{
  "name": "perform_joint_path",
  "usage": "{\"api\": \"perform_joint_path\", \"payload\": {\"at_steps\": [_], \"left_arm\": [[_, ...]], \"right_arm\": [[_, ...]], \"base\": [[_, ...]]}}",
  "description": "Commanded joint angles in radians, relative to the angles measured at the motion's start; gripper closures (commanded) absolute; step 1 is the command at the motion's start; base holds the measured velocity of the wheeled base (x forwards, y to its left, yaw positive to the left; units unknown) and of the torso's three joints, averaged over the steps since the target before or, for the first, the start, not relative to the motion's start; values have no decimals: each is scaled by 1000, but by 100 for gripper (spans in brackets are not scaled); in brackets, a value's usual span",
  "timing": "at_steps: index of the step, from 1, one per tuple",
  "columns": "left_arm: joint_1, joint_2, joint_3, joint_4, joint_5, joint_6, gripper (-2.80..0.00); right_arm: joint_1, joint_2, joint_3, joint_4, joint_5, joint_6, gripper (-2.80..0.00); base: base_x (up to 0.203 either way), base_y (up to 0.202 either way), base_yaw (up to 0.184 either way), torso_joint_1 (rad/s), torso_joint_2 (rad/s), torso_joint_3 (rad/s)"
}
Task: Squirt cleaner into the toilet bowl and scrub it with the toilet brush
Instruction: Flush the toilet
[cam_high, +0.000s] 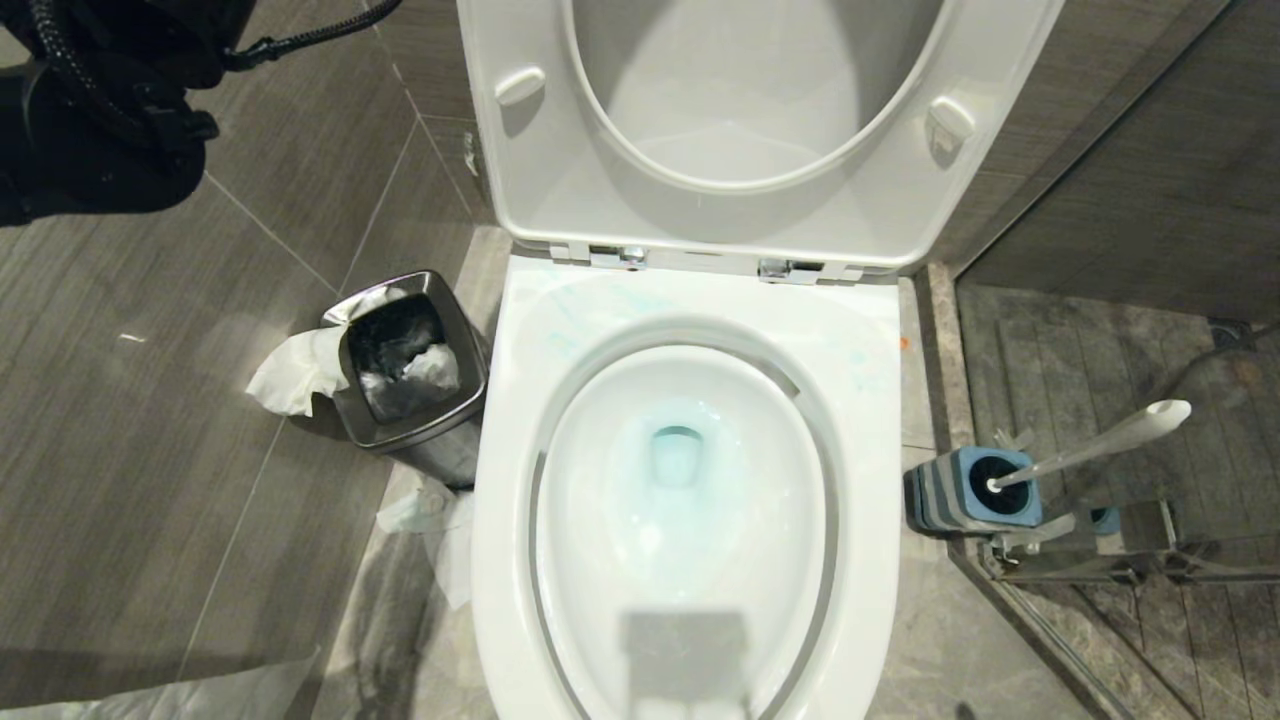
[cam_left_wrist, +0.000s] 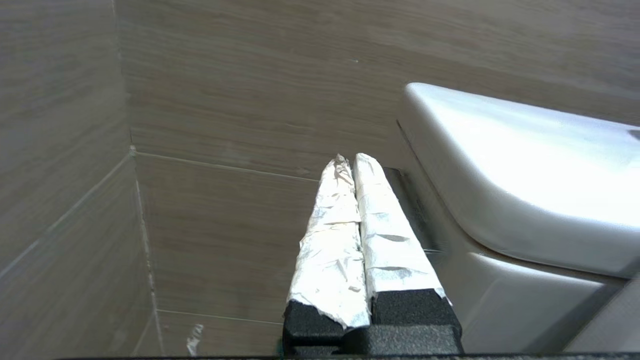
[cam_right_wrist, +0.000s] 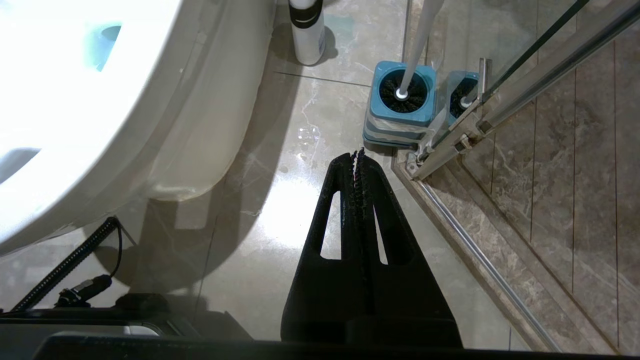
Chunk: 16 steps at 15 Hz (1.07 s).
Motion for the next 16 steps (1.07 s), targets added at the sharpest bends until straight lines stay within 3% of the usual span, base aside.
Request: {"api": "perform_joint_path", "payload": {"at_steps": [1,16], "left_arm": [[-21,1,0,-3,1,-1,0],[-65,9,-3,-22,4,2,0]], "right_arm": [[0,1,0,0,0,1,0],[0,1,0,0,0,1,0]], "base": [[0,0,0,0,0,0],[0,0,0,0,0,-18]]}}
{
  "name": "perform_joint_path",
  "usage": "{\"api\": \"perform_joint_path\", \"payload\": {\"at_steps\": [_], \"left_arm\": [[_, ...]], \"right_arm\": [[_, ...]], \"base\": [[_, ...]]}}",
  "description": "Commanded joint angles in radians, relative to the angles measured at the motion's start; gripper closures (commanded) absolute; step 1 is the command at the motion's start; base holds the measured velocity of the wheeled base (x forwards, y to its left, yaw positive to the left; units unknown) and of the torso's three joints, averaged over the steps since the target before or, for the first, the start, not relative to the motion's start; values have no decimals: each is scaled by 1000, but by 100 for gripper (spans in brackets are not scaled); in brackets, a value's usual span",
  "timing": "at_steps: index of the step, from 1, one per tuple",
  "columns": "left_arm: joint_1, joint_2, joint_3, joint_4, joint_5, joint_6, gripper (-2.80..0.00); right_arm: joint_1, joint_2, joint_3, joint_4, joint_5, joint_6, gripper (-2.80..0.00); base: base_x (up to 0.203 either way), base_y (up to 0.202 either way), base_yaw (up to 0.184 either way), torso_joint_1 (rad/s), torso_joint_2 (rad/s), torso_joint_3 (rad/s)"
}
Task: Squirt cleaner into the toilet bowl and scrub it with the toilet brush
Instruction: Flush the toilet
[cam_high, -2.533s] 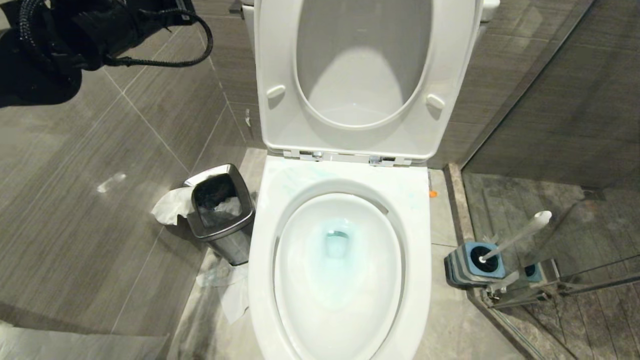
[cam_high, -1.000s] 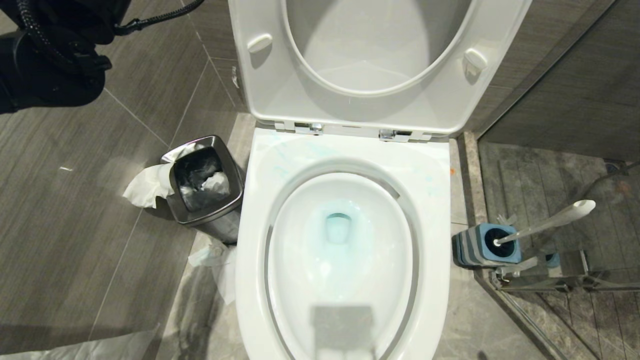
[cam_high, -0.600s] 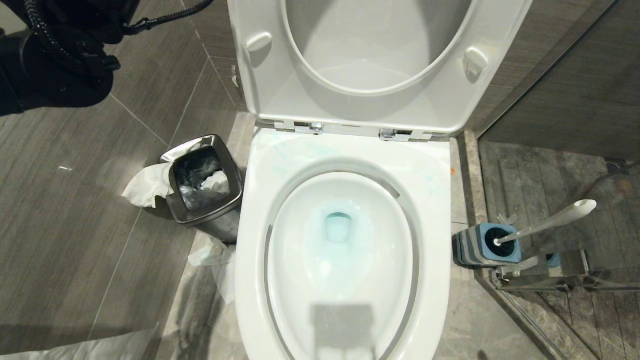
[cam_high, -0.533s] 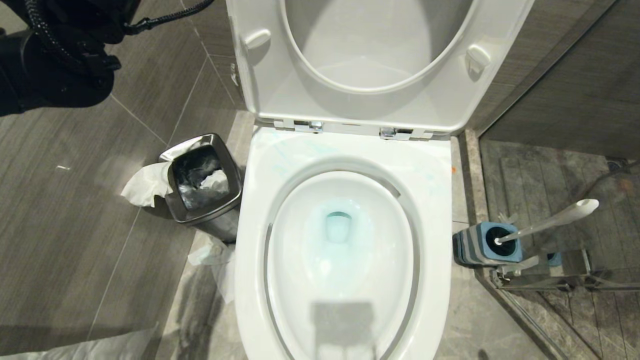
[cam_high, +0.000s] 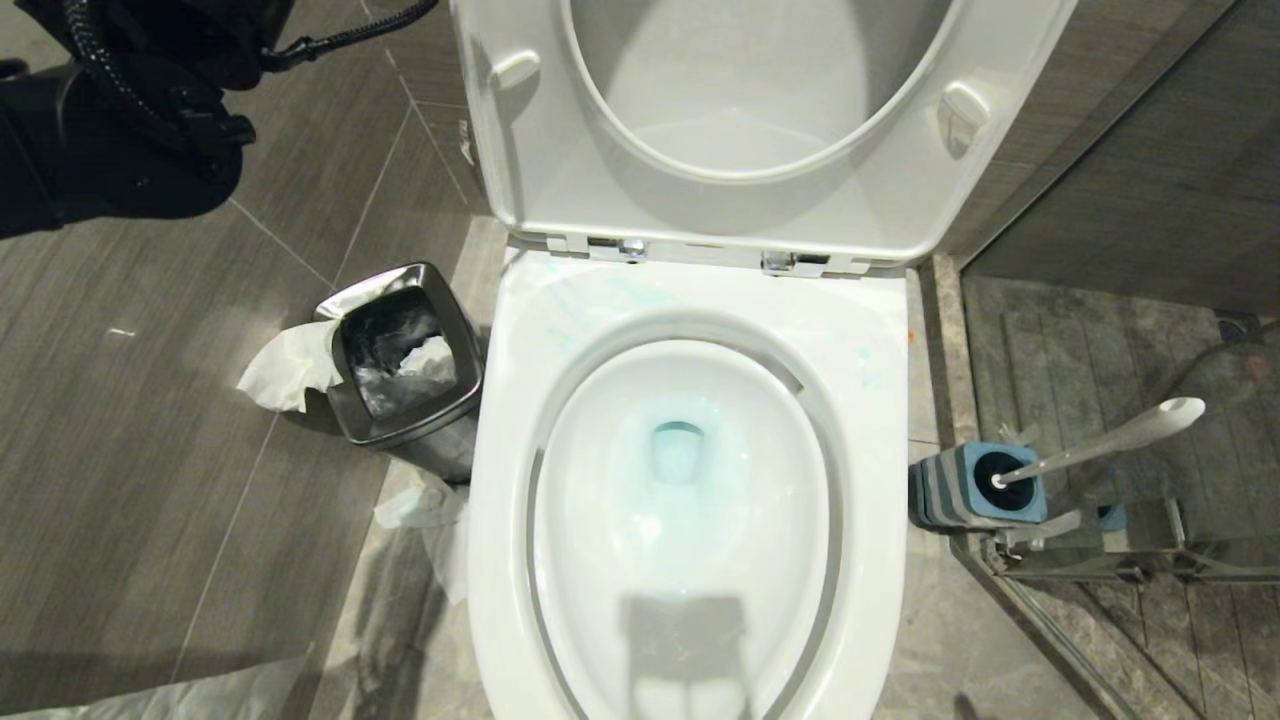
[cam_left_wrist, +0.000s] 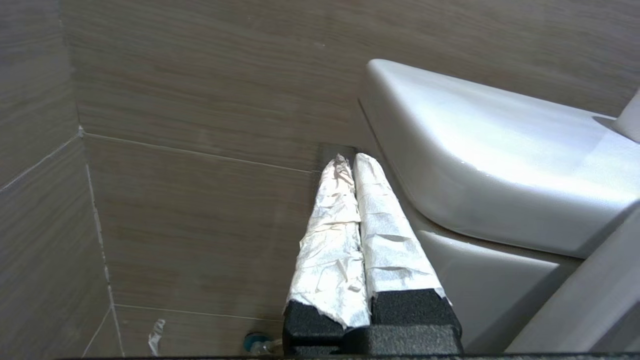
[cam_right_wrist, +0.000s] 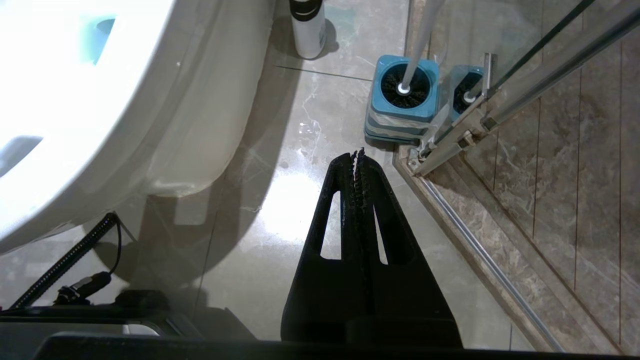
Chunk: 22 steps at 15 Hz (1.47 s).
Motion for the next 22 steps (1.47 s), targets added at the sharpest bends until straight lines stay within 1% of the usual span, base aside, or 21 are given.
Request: {"api": "perform_joint_path", "payload": {"at_steps": [1,10,13,18,22], "left_arm": [[0,2,0,-2,-2,2,0],[-25,94,4,11,-15,7,0],[-19,109,3,72,-24,16,0],[-24,159,3,142,-25,62,0],[-30,180,3,148,-25,64,0]], "right_arm": [[1,1,0,0,0,2,0],[0,1,0,0,0,0,0],[0,1,0,0,0,0,0],[1,1,0,0,0,0,0],[0,1,0,0,0,0,0]], "base": [[0,0,0,0,0,0],[0,0,0,0,0,0],[0,0,0,0,0,0],[0,0,0,0,0,0],[0,0,0,0,0,0]]}}
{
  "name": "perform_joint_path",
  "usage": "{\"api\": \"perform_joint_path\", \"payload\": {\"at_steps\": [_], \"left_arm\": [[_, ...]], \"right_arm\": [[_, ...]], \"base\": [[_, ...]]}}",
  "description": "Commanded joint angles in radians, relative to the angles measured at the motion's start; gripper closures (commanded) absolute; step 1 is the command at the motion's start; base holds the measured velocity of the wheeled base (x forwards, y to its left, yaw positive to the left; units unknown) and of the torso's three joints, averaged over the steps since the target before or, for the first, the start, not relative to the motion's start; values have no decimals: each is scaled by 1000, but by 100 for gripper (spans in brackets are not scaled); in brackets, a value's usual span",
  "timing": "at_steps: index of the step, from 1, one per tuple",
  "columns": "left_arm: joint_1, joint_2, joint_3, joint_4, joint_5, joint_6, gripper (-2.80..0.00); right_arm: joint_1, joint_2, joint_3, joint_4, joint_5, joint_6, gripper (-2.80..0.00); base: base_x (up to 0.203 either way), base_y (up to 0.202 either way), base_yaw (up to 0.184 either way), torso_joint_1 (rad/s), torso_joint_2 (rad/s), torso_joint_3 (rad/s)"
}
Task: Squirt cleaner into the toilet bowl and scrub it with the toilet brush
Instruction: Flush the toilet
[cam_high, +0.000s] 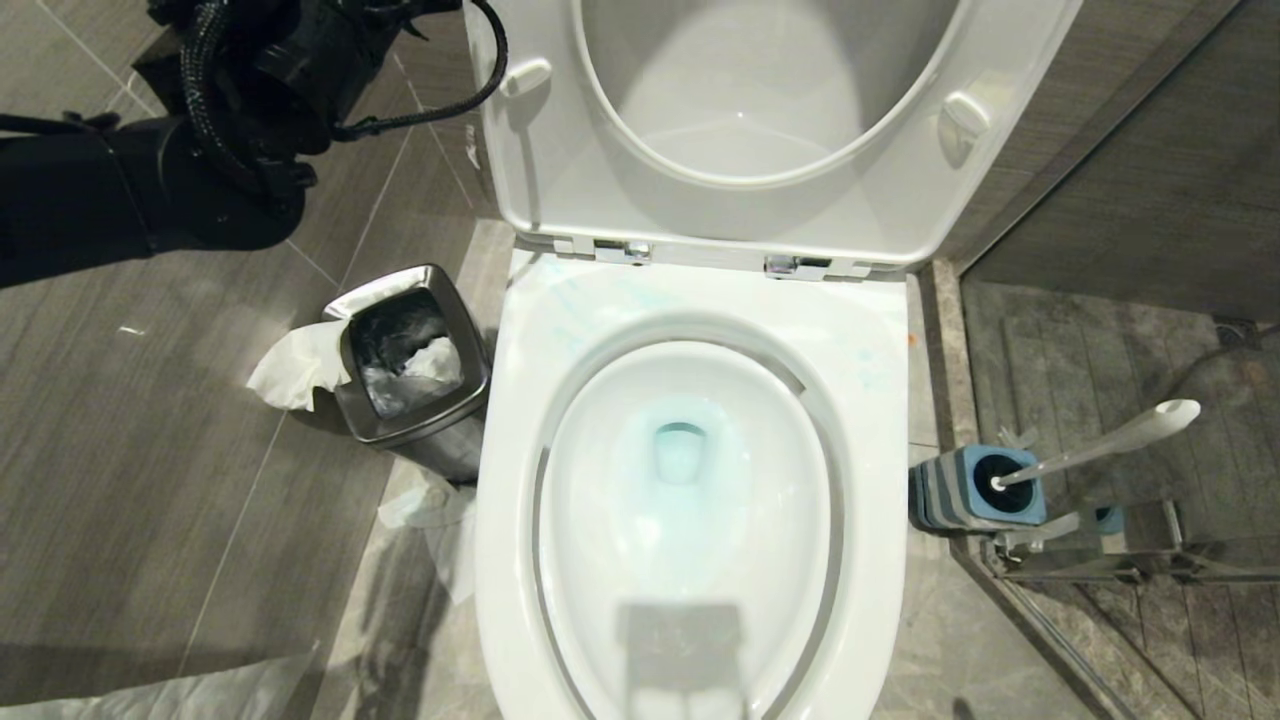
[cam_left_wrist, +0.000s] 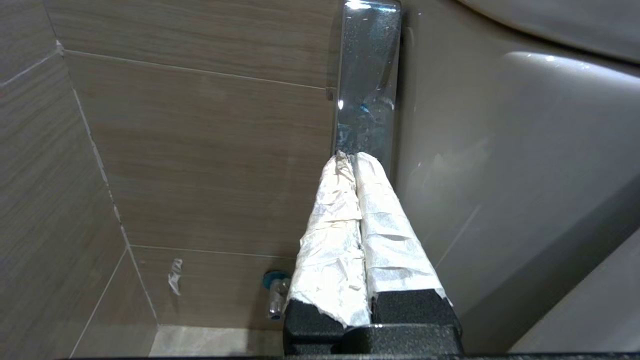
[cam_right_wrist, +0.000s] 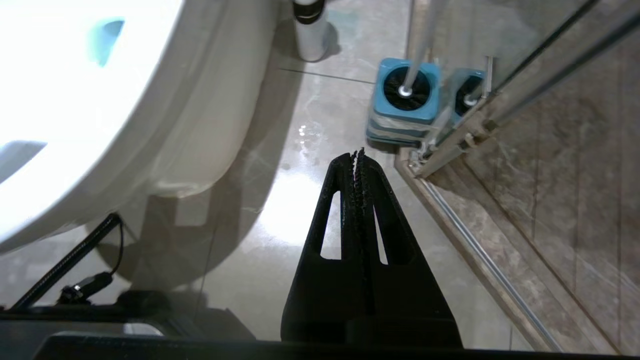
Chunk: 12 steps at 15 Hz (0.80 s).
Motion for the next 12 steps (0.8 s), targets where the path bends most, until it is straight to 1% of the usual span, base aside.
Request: {"api": "perform_joint_path", "payload": {"at_steps": [1,8,12], "left_arm": [[-2,31,1,3,-2,0,0],[-1,10,-1,0,-2,2,0],[4,-62,-1,-2,-2,8,0]], "right_arm": [[0,1,0,0,0,0,0],[-1,1,0,0,0,0,0],[0,1,0,0,0,0,0]], "base": [[0,0,0,0,0,0],[0,0,0,0,0,0],[0,0,0,0,0,0]]}}
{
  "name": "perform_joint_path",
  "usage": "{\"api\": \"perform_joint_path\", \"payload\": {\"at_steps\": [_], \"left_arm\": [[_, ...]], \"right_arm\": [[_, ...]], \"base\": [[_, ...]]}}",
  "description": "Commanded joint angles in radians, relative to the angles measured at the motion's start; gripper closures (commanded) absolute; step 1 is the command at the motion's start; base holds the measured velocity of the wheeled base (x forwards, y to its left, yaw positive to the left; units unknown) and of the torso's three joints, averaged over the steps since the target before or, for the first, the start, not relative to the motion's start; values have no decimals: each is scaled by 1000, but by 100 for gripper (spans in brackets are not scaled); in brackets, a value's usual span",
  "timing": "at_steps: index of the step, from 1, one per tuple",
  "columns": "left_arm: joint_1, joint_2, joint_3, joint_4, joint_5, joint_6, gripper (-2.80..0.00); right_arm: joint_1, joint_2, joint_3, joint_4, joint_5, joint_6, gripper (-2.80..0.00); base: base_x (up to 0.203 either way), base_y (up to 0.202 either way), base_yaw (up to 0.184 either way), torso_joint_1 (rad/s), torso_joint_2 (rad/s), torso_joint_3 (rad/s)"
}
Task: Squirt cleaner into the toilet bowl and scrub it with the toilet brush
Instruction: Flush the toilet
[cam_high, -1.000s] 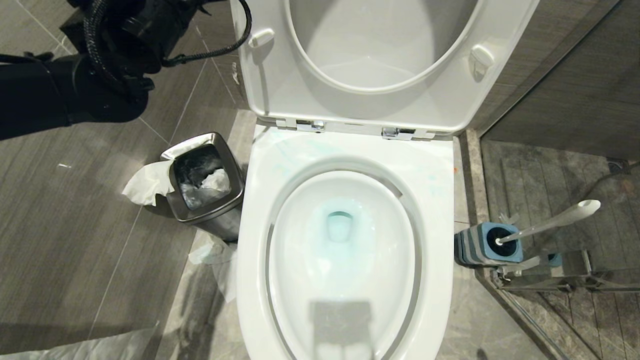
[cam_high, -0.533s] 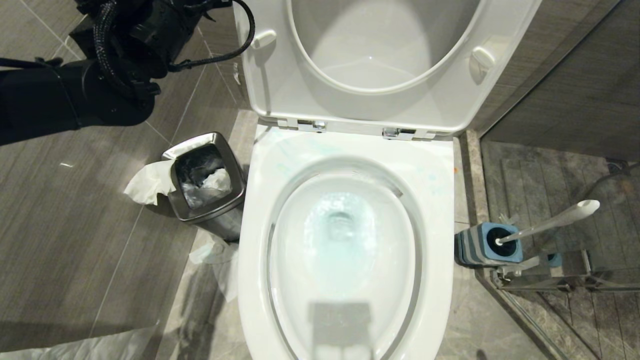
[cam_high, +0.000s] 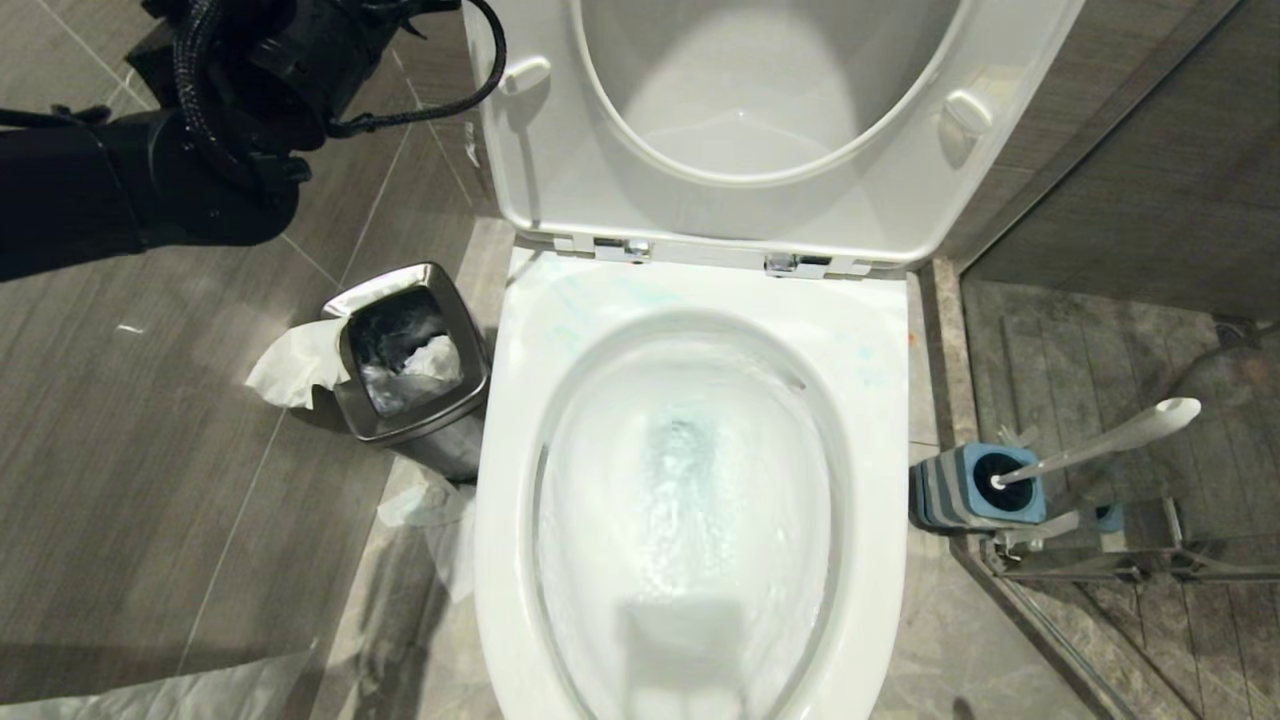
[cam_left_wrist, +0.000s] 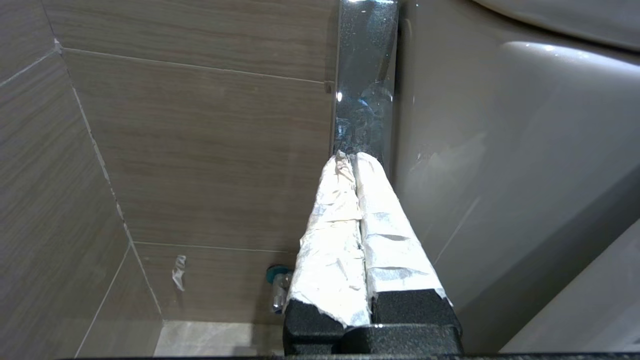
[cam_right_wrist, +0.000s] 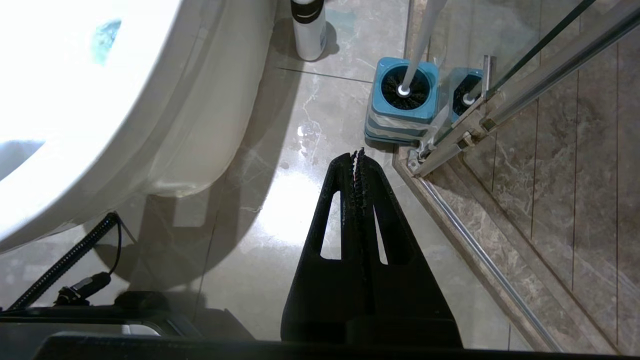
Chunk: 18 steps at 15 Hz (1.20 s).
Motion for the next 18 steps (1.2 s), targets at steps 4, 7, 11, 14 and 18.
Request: {"api": "perform_joint_path", "payload": {"at_steps": [4,7,11,14,18], "left_arm": [[2,-134,-3,-17,0,-1,0],[0,-215,-3,-13,0,0,0],[0,-310,-2,29,2,25,0],[2,-371,-2,73,2,50,0],[2,-447,-2,174,3,65,0]], "right_arm": [[1,1,0,0,0,1,0],[0,1,0,0,0,2,0],[0,1,0,0,0,1,0],[1,1,0,0,0,1,0],[0,1,0,0,0,1,0]], "base": [[0,0,0,0,0,0],[0,0,0,0,0,0],[0,0,0,0,0,0],[0,0,0,0,0,0],[0,0,0,0,0,0]]}}
